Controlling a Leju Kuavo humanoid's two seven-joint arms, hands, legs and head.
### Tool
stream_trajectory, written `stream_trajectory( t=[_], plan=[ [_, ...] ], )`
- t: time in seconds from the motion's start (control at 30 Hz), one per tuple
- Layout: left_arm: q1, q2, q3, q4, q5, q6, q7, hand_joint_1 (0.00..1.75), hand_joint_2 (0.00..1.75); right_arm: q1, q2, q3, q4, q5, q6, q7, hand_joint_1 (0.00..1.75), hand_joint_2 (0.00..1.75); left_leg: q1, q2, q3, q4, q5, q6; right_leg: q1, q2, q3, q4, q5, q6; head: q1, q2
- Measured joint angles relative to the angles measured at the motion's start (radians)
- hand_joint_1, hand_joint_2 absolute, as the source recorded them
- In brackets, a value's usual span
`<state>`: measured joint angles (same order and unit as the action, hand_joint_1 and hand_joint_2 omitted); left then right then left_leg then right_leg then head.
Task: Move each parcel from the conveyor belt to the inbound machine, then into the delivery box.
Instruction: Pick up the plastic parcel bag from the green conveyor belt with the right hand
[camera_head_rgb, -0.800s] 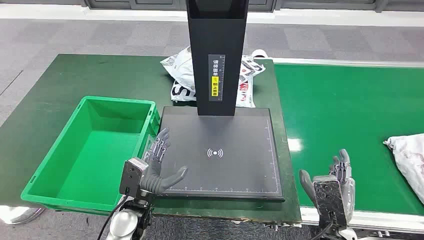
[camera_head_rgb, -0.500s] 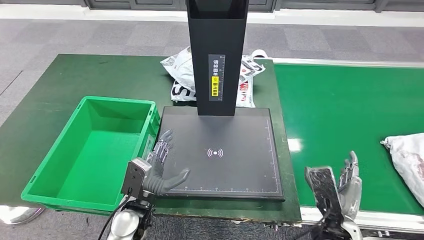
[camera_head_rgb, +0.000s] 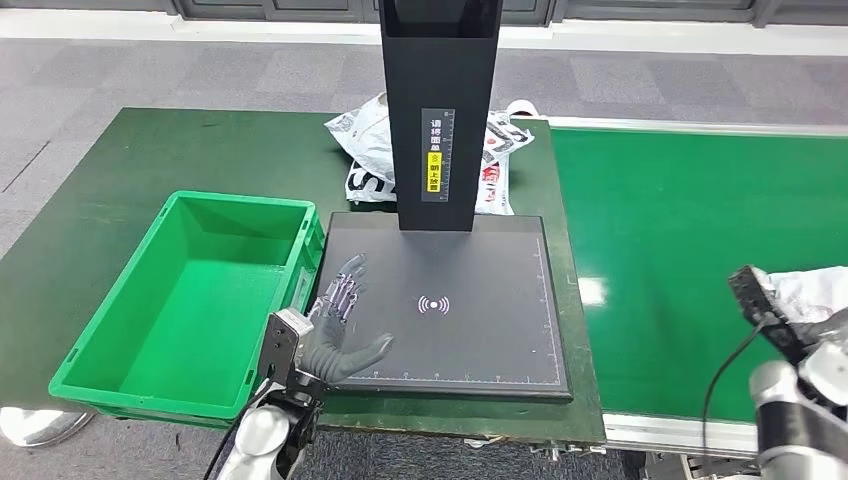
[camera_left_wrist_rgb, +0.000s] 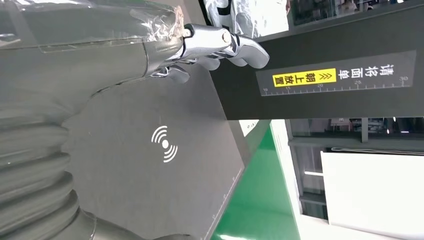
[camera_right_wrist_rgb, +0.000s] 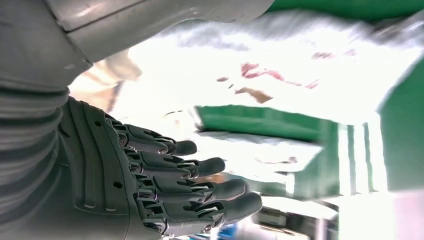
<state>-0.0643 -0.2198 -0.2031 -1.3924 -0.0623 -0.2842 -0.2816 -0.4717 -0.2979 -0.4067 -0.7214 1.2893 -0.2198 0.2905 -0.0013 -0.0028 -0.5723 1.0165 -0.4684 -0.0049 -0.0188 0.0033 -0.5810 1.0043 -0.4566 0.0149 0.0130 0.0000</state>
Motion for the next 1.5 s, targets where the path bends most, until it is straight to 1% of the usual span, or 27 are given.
stream_trajectory(
  t=[0.07, 0.2, 0.4, 0.6, 0.67, 0.8, 1.13, 1.27, 1.5],
  plan=[
    [-0.006, 0.007, 0.000, 0.009, 0.006, 0.005, -0.006, 0.00, 1.75, -0.054, -0.038, 0.000, 0.092, 0.013, 0.009, 0.023, 0.00, 1.75, 0.000, 0.000, 0.000, 0.000, 0.000, 0.000, 0.000, 0.000, 0.000, 0.000, 0.000, 0.000, 0.000, 0.000],
    [-0.010, 0.021, 0.000, 0.021, 0.016, 0.011, -0.014, 0.00, 1.75, -0.121, -0.079, 0.000, 0.208, 0.030, 0.015, 0.043, 0.00, 1.75, 0.000, 0.000, 0.000, -0.001, 0.000, -0.001, 0.000, 0.000, -0.001, 0.000, 0.000, 0.000, 0.000, 0.000],
    [-0.012, 0.033, 0.000, 0.032, 0.018, 0.013, -0.018, 0.00, 1.75, -0.166, -0.102, 0.000, 0.291, 0.038, 0.021, 0.045, 0.00, 1.75, 0.001, -0.001, -0.001, -0.001, 0.000, -0.001, 0.000, 0.000, -0.001, 0.000, 0.000, 0.000, 0.000, 0.000],
    [-0.017, 0.041, 0.000, 0.034, 0.029, 0.028, -0.018, 0.00, 1.75, -0.189, -0.105, 0.000, 0.331, 0.063, 0.026, 0.050, 0.00, 1.75, 0.000, -0.001, -0.001, -0.001, 0.001, 0.000, 0.000, 0.000, -0.001, 0.000, 0.000, 0.000, 0.000, 0.000],
    [-0.019, 0.044, 0.000, 0.034, 0.034, 0.035, -0.018, 0.00, 1.75, -0.202, -0.105, 0.000, 0.345, 0.066, 0.052, 0.053, 0.00, 1.75, 0.000, -0.001, -0.001, -0.001, 0.001, 0.000, 0.000, 0.000, -0.001, 0.000, 0.000, 0.000, 0.000, 0.000],
    [-0.022, 0.050, 0.000, 0.039, 0.040, 0.047, -0.019, 0.00, 1.75, -0.213, -0.107, 0.000, 0.373, 0.053, 0.149, 0.055, 0.00, 1.75, 0.001, -0.001, -0.001, -0.001, 0.001, 0.000, 0.000, -0.001, -0.001, 0.000, 0.000, 0.000, 0.000, 0.000],
    [-0.026, 0.063, 0.000, 0.067, 0.048, 0.053, -0.041, 0.00, 1.75, -0.215, -0.116, 0.000, 0.412, 0.038, 0.360, 0.036, 0.00, 1.75, 0.001, -0.002, -0.001, -0.001, 0.001, 0.000, 0.000, -0.001, -0.001, 0.000, 0.000, 0.000, 0.000, 0.000],
    [-0.030, 0.063, 0.000, 0.076, 0.047, 0.055, -0.043, 0.00, 1.75, -0.214, -0.116, 0.000, 0.420, 0.040, 0.382, 0.024, 0.00, 1.75, 0.001, -0.002, -0.001, -0.001, 0.001, 0.000, 0.000, -0.001, -0.001, 0.000, 0.000, 0.000, 0.000, 0.000],
    [-0.033, 0.063, 0.000, 0.082, 0.047, 0.057, -0.045, 0.00, 1.75, -0.214, -0.116, 0.000, 0.424, 0.040, 0.386, 0.022, 0.00, 1.75, 0.001, -0.002, -0.001, -0.001, 0.001, 0.000, 0.000, -0.001, -0.001, 0.000, 0.000, 0.000, 0.000, 0.000]
  ],
)
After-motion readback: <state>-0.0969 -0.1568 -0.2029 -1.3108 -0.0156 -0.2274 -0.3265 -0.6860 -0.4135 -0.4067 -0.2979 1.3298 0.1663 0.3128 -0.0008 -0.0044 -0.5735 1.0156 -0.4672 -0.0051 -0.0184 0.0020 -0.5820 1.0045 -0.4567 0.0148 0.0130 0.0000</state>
